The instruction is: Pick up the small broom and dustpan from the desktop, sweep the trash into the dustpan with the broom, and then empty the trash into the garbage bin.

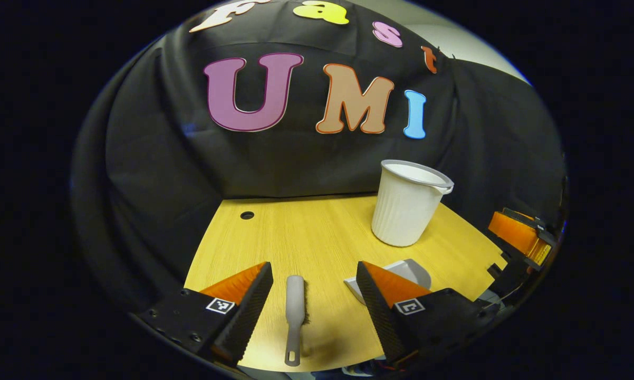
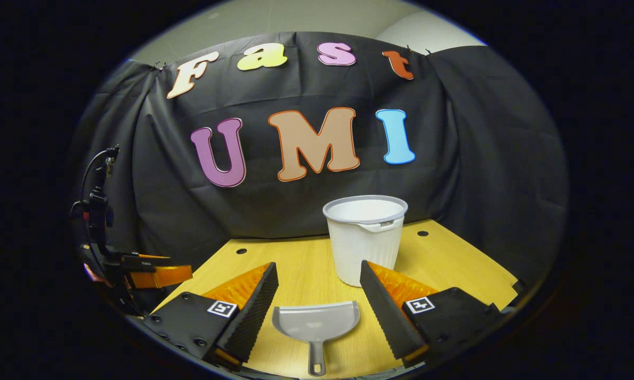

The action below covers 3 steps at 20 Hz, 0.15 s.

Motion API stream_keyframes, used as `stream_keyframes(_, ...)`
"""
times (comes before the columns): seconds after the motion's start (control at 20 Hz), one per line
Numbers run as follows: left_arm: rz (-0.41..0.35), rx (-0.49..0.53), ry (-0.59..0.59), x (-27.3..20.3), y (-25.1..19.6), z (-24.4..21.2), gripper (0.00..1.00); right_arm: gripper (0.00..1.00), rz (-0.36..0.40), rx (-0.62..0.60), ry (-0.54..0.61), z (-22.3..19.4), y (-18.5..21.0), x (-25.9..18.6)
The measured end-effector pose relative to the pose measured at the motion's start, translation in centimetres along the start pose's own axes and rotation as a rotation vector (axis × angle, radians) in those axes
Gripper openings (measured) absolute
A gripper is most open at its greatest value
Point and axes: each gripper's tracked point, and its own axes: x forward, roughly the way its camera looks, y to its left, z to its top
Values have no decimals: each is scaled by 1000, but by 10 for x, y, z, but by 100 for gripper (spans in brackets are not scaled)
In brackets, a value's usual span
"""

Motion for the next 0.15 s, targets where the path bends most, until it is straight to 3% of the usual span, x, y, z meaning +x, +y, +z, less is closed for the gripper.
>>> stream_keyframes(0.15, -16, 4, -12, 0, -3, 4, 94, 100, -13, 4, 16, -4, 0, -6)
